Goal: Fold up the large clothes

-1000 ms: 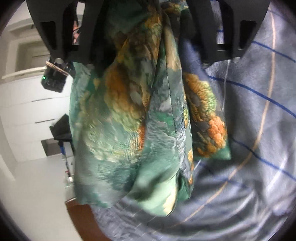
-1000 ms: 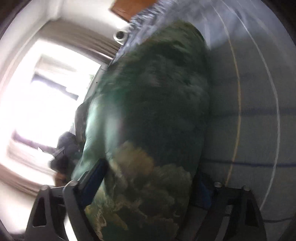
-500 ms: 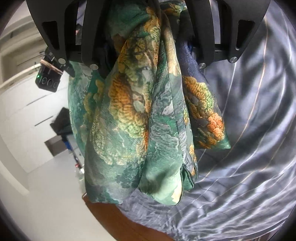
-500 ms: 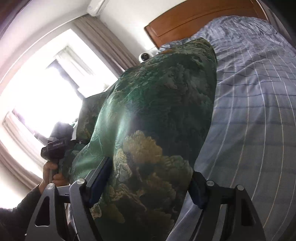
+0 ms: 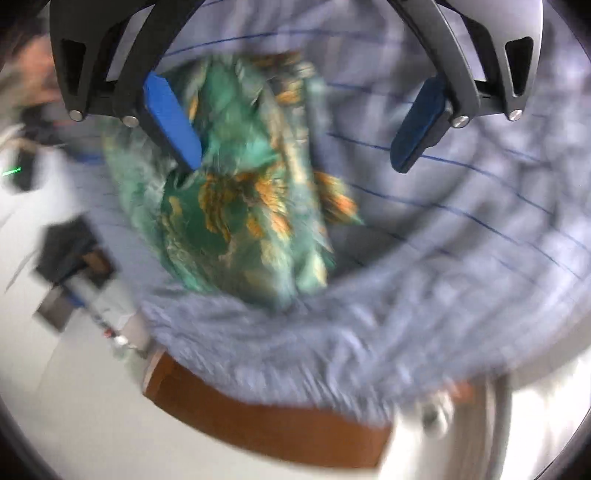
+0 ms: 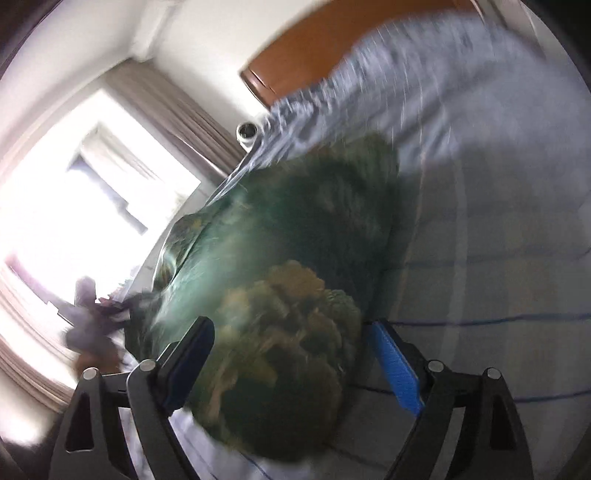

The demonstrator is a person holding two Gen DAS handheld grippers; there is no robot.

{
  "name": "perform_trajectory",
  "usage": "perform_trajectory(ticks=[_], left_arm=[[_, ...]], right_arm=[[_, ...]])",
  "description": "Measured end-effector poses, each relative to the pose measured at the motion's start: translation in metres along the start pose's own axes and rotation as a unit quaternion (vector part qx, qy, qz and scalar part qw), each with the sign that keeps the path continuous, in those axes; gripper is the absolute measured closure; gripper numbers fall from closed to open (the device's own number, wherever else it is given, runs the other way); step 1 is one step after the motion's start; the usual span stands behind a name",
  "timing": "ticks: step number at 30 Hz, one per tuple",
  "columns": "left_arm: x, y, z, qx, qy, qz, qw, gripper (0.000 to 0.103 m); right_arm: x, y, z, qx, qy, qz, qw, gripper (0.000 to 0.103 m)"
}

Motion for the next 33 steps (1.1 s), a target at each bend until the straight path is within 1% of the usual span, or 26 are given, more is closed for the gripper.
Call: perform_trajectory(ticks=[1, 2, 3, 4, 5, 6, 7, 8, 9, 11, 12, 13, 15, 18, 21, 24, 25, 26, 27, 29, 33], left_arm=[[0.014, -0.004, 0.001, -0.011, -0.016, -0.028, 0.9994, 0.001], [0.034, -0.014, 0.006, -0.024, -0.041, -0.069, 0.9965, 0.001], [0.050, -0.020, 0.011, -0.029, -0.058, -0.096, 0.9933, 0.001], [0.060, -0.024, 0.013, -0.030, -0.074, -0.111, 0.9906, 0.001], [0.072, -0.031, 0.019, -0.032, -0.087, -0.118, 0.9887, 0.000], [0.077, -0.035, 0.023, -0.032, -0.094, -0.121, 0.9877, 0.000], [0.091, -0.044, 0.031, -0.031, -0.109, -0.122, 0.9859, 0.000], [0.090, -0.050, 0.032, -0.032, -0.116, -0.123, 0.9852, 0.000], [0.102, -0.058, 0.038, -0.035, -0.124, -0.124, 0.9840, 0.000], [0.112, -0.073, 0.044, -0.042, -0.129, -0.129, 0.9824, 0.000], [0.119, -0.080, 0.045, -0.046, -0.130, -0.131, 0.9817, 0.000], [0.113, -0.083, 0.043, -0.048, -0.131, -0.132, 0.9813, 0.000], [0.127, -0.093, 0.048, -0.056, -0.138, -0.133, 0.9799, 0.000], [0.142, -0.105, 0.052, -0.057, -0.146, -0.128, 0.9793, 0.000], [0.154, -0.115, 0.057, -0.054, -0.153, -0.127, 0.9786, 0.000], [0.160, -0.121, 0.063, -0.053, -0.158, -0.133, 0.9769, 0.000], [0.160, -0.121, 0.065, -0.053, -0.159, -0.135, 0.9765, 0.000], [0.160, -0.122, 0.068, -0.050, -0.156, -0.138, 0.9768, 0.000], [0.160, -0.123, 0.070, -0.048, -0.148, -0.139, 0.9780, 0.000], [0.158, -0.123, 0.076, -0.042, -0.133, -0.137, 0.9808, 0.000], [0.158, -0.125, 0.094, -0.034, -0.110, -0.125, 0.9854, 0.000]], right_arm=[[0.016, 0.010, 0.002, 0.028, -0.012, 0.025, 0.999, 0.015], [0.036, 0.024, 0.006, 0.064, -0.031, 0.058, 0.996, 0.015], [0.049, 0.029, 0.006, 0.082, -0.043, 0.078, 0.993, 0.015], [0.067, 0.038, 0.008, 0.107, -0.063, 0.107, 0.986, 0.015], [0.082, 0.048, 0.013, 0.123, -0.080, 0.127, 0.981, 0.015], [0.094, 0.049, 0.011, 0.135, -0.096, 0.142, 0.976, 0.015], [0.110, 0.058, 0.015, 0.144, -0.110, 0.152, 0.972, 0.015], [0.124, 0.067, 0.021, 0.149, -0.124, 0.163, 0.967, 0.013], [0.128, 0.067, 0.016, 0.149, -0.130, 0.175, 0.965, 0.010], [0.143, 0.077, 0.026, 0.145, -0.137, 0.192, 0.961, 0.009], [0.147, 0.073, 0.023, 0.143, -0.140, 0.193, 0.961, 0.009], [0.152, 0.074, 0.027, 0.139, -0.142, 0.192, 0.961, 0.009], [0.167, 0.078, 0.034, 0.126, -0.152, 0.191, 0.962, 0.009], [0.181, 0.087, 0.044, 0.118, -0.178, 0.184, 0.960, 0.009], [0.202, 0.098, 0.055, 0.136, -0.214, 0.180, 0.950, 0.009], [0.212, 0.107, 0.066, 0.165, -0.239, 0.196, 0.937, 0.009], [0.214, 0.110, 0.070, 0.172, -0.239, 0.206, 0.933, 0.009], [0.214, 0.112, 0.071, 0.172, -0.234, 0.209, 0.934, 0.007], [0.211, 0.113, 0.072, 0.166, -0.217, 0.215, 0.938, 0.004], [0.203, 0.114, 0.075, 0.155, -0.184, 0.235, 0.942, 0.004], [0.191, 0.126, 0.090, 0.153, -0.153, 0.262, 0.941, 0.003]])
Point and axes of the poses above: each gripper's, at about its wrist camera, not at the fingertips, and x roughly against the way its jaws point, y to its left, z to its underside, the point moved 1 cm from there along -x, roughly the way its jaws point, and after that the axes turned 1 degree about z, right-handed, at the moved point
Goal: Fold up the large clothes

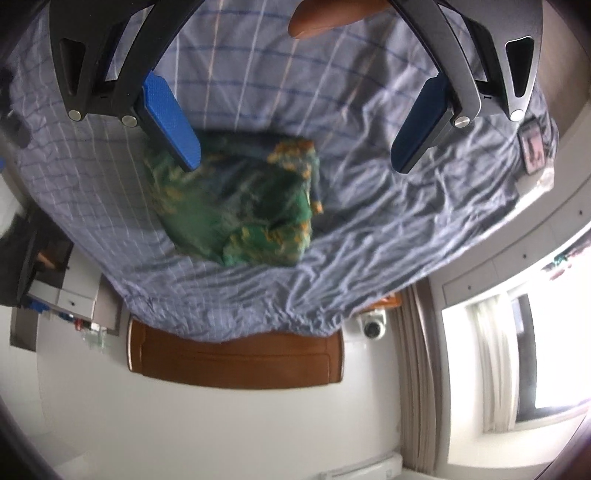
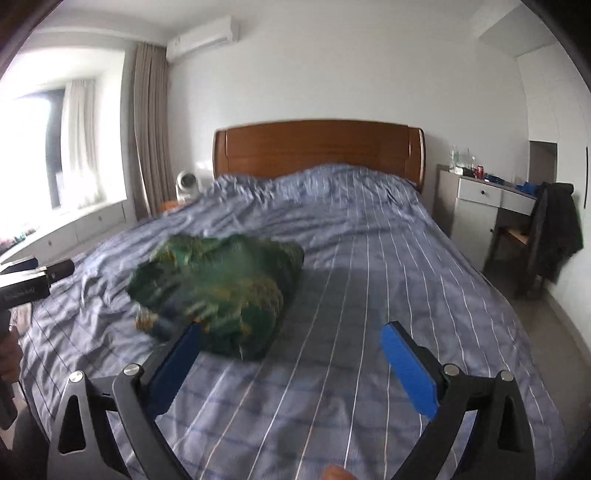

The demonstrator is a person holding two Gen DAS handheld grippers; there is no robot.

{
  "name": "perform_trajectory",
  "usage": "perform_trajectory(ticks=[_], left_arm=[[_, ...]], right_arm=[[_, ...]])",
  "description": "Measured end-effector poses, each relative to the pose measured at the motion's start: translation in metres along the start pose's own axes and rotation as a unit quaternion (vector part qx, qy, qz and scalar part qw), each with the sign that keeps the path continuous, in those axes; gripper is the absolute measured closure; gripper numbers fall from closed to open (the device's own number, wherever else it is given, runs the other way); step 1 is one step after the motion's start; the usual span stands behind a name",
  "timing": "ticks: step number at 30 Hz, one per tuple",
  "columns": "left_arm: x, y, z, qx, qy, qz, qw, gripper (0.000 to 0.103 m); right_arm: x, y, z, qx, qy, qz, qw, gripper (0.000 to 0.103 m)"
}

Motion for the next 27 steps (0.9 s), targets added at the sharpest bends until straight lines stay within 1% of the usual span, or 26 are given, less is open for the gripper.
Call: perform_trajectory(ticks=[2, 5, 7, 9, 12, 16, 21, 24, 27], left_arm=[[0.001, -0.002, 0.007, -0.002, 0.012, 0.008, 0.9999, 0.000], [0.008, -0.005, 0.015, -0.009, 0.037, 0.012, 0.9992, 0.000], [0.016, -0.004, 0.017, -0.007, 0.045, 0.023, 0.9987, 0.000], [0.025, -0.003, 0.020, -0.007, 0.051, 0.026, 0.9984, 0.000], [0.035, -0.003, 0.023, -0.017, 0.062, 0.015, 0.9978, 0.000], [0.050, -0.004, 0.028, -0.032, 0.065, -0.006, 0.9974, 0.000], [0.062, -0.003, 0.026, -0.028, 0.077, 0.005, 0.9967, 0.000], [0.067, -0.004, 0.024, -0.030, 0.070, 0.005, 0.9971, 0.001], [0.069, -0.006, 0.023, -0.035, 0.061, 0.002, 0.9975, 0.000]], right_arm=[[0.001, 0.018, 0.009, 0.017, 0.026, -0.001, 1.000, 0.003], [0.003, 0.036, 0.018, 0.031, 0.059, -0.002, 0.998, 0.001], [0.010, 0.045, 0.022, 0.035, 0.070, -0.010, 0.997, 0.001], [0.018, 0.051, 0.022, 0.037, 0.082, -0.006, 0.996, 0.001], [0.034, 0.053, 0.014, 0.031, 0.086, -0.002, 0.996, 0.001], [0.053, 0.054, 0.000, 0.015, 0.091, 0.001, 0.996, 0.001], [0.075, 0.060, -0.012, 0.011, 0.080, 0.008, 0.997, 0.001], [0.082, 0.068, -0.014, 0.033, 0.068, 0.016, 0.997, 0.001], [0.078, 0.070, -0.010, 0.037, 0.076, 0.017, 0.996, 0.001]])
Point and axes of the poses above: each gripper's, at about its wrist camera, not at the fingertips, and x roughly against the way its jaws point, y to its left, z to its underside, the point moved 1 cm from there along -x, roughly the way its jaws point, and after that the axes turned 1 degree about z, right-handed, at the moved point
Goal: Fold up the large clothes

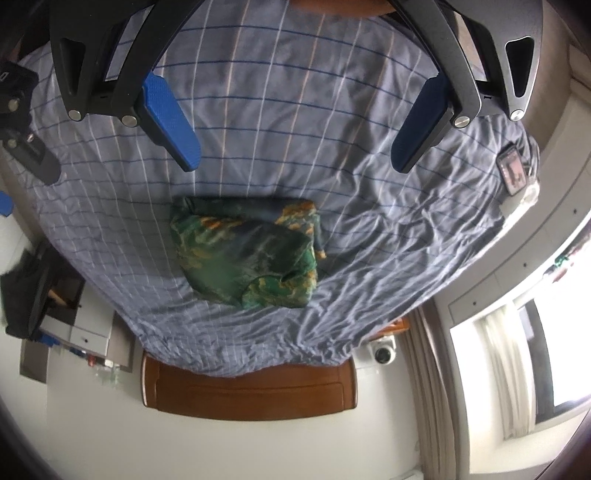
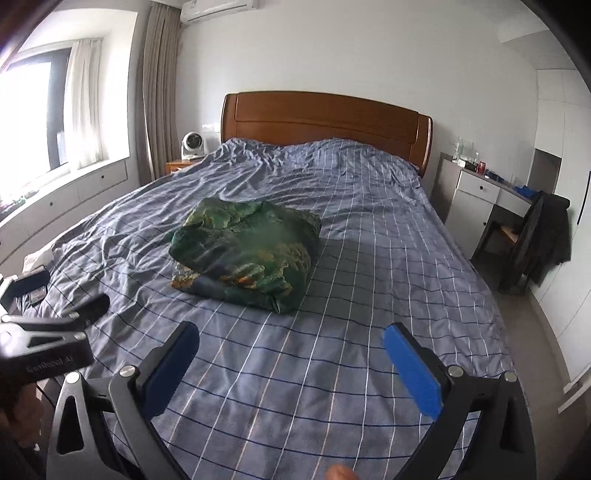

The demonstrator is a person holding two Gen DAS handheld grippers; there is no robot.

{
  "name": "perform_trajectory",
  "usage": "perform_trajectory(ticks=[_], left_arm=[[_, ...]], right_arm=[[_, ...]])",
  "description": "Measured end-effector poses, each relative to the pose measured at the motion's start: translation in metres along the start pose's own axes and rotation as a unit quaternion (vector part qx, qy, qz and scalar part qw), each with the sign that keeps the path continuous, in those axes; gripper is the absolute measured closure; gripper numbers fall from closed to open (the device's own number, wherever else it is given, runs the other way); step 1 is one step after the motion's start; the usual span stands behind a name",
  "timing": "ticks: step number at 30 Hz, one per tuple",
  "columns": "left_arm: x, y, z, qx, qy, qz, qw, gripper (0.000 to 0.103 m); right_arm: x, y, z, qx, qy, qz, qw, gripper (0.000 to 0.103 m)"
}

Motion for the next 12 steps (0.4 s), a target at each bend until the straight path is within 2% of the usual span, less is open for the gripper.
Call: perform_trajectory(ticks=[12], left_arm=[[0.0068, -0.0036, 0.0010, -0.002, -0.023, -0.003, 0.9997, 0.000]], right_arm=[[-0.0067, 0.0008, 0.0071, -0.001, 0.013, -0.004, 1.000, 0.001]])
Point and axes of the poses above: each gripper's, at about its wrist camera, not at the fingertips, and x roughly against the way its jaws point, y to its left, z to its underside, the point moved 1 cm from there along -x, roughly the way its jaws point, and after that the axes turned 1 degree about z, right-handed, at the moved point
